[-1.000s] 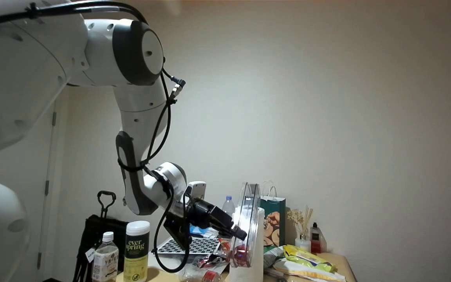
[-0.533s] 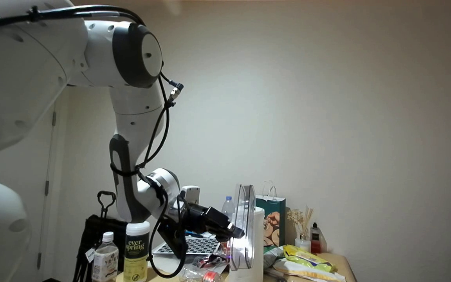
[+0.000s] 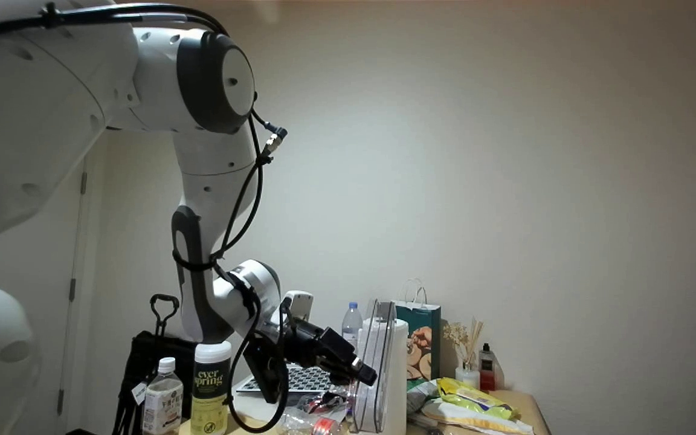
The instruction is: Pour the contents from left bowl to the right bowl
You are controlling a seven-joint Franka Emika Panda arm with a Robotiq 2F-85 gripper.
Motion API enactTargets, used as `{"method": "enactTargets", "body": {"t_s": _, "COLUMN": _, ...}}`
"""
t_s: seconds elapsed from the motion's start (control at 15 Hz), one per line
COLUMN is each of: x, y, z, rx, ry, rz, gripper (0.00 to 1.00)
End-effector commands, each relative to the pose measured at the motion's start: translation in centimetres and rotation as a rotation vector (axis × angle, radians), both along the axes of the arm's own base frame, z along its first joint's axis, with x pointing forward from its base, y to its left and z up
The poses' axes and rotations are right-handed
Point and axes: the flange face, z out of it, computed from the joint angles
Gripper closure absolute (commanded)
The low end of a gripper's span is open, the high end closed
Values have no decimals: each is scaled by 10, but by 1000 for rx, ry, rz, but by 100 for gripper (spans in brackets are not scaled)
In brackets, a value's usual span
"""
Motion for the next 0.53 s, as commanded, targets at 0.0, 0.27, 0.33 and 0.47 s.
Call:
{"method": "enactTargets", "body": {"t_s": 0.0, "x": 14, "y": -3, "z": 33, "rx": 177, "ry": 67, "rz": -4, "gripper": 98}}
{"method": "enactTargets", "body": {"t_s": 0.27, "x": 28, "y": -1, "z": 64, "rx": 370, "ry": 123, "rz": -23, "gripper": 98}}
{"method": "enactTargets", "body": {"t_s": 0.33, "x": 32, "y": 1, "z": 72, "rx": 415, "ry": 147, "rz": -42, "gripper": 98}}
{"method": "enactTargets", "body": {"t_s": 0.47, "x": 37, "y": 9, "z": 85, "rx": 502, "ry": 201, "rz": -83, "gripper": 98}}
